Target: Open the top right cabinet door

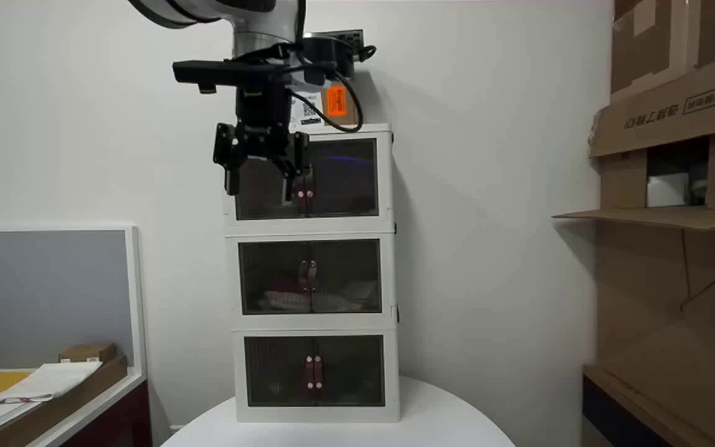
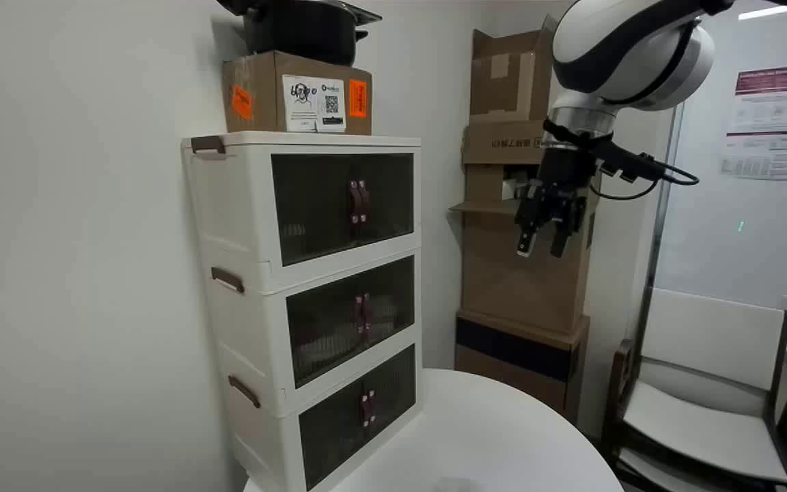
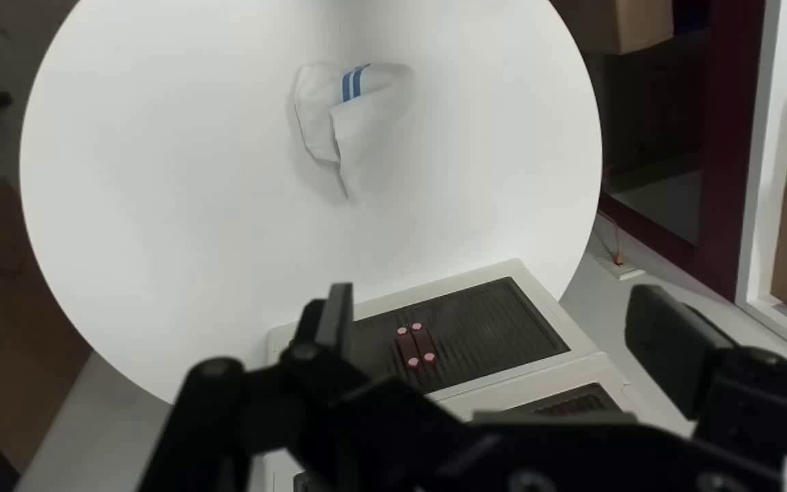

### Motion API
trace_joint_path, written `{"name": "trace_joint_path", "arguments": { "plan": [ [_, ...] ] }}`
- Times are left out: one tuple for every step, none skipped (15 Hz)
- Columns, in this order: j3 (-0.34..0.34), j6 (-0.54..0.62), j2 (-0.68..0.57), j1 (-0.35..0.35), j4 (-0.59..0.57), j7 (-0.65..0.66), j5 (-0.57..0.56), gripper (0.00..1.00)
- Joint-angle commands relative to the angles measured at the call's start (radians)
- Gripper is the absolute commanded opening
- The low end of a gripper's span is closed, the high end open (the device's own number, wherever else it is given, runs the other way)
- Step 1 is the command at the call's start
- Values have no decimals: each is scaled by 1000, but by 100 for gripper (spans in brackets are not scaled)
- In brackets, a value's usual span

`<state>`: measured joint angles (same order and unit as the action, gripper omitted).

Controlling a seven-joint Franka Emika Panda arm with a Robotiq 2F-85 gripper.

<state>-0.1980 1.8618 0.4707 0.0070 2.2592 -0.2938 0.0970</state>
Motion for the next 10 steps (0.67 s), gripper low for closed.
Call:
{"name": "trace_joint_path", "arguments": {
  "plan": [
    [14, -2, -2, -18, -2, -6, 7, 100],
    [14, -2, -2, -18, -2, -6, 7, 100],
    [14, -2, -2, -18, -2, -6, 7, 100],
    [24, 45, -5, -17, 2, -2, 0, 100],
    [20, 109, -7, -7, 6, -8, 41, 100],
    [14, 191, -17, 10, 4, -22, 93, 100],
    [12, 252, -37, 23, -6, -32, 131, 100],
    [10, 327, -73, 42, -25, -59, 172, 100],
    [10, 405, -110, 62, -43, -92, 203, 100],
    [5, 470, -147, 91, -68, -131, 251, 100]
  ]
}}
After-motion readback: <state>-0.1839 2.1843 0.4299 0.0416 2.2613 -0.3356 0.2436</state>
